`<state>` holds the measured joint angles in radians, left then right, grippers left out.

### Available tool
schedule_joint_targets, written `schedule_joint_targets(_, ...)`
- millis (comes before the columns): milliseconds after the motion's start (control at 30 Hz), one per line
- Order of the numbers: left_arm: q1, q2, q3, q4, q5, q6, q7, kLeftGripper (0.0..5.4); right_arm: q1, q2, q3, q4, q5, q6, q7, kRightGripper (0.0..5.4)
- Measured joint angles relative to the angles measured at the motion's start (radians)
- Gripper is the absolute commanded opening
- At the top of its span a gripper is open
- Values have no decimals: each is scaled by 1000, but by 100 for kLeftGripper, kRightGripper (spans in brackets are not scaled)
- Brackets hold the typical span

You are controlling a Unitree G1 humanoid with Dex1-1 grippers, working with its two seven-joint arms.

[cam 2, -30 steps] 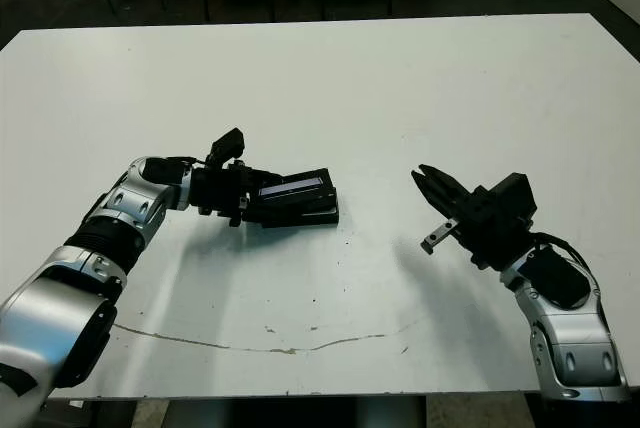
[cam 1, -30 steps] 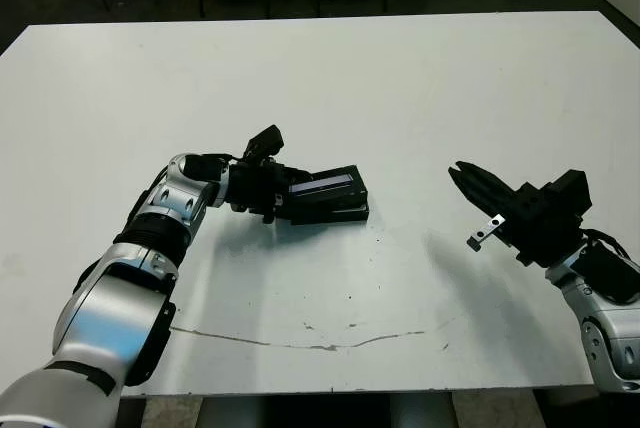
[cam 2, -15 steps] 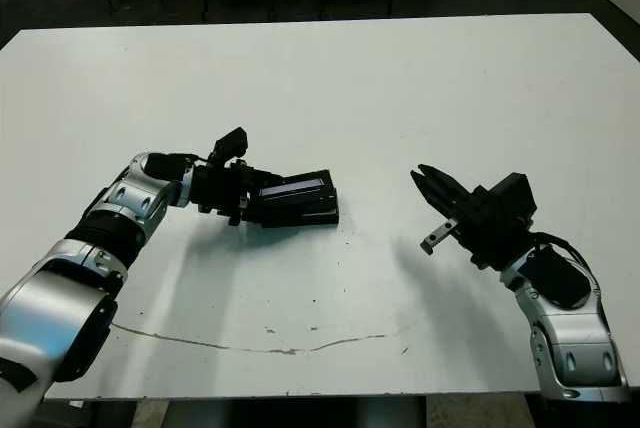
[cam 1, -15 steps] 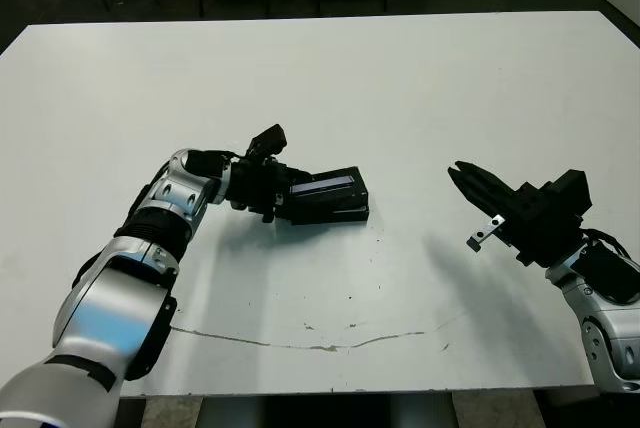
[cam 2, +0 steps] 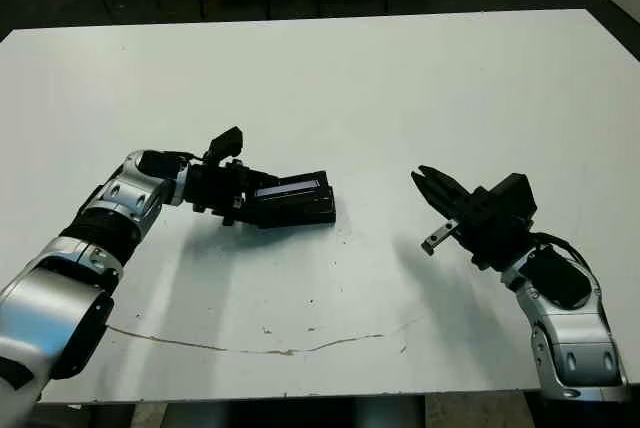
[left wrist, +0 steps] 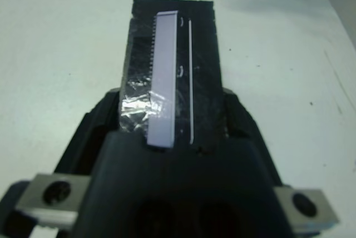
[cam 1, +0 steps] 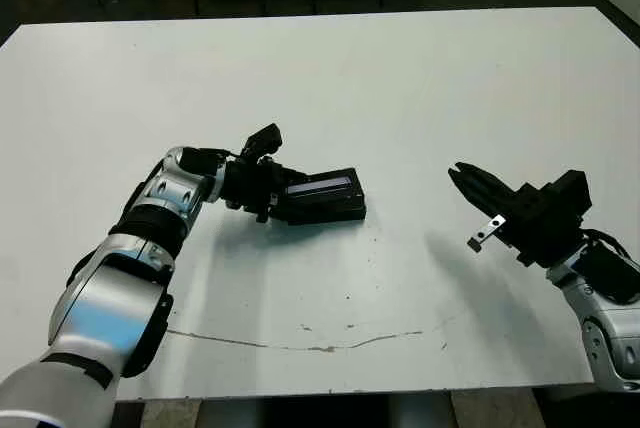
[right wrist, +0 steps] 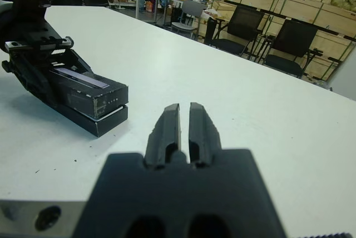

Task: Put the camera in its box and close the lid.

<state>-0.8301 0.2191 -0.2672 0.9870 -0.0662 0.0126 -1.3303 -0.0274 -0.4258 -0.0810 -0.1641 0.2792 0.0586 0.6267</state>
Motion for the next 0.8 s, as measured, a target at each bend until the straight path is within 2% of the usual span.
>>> schedule_joint_targets(567,35,4,36,5,-17,-21,-6,277,-5,-11,-3,22,6,-19,18,0)
schedule_joint_targets(800,53,21,54,7,-40,-18,-24,277,-2,-16,-3,-13,6,22,6,0)
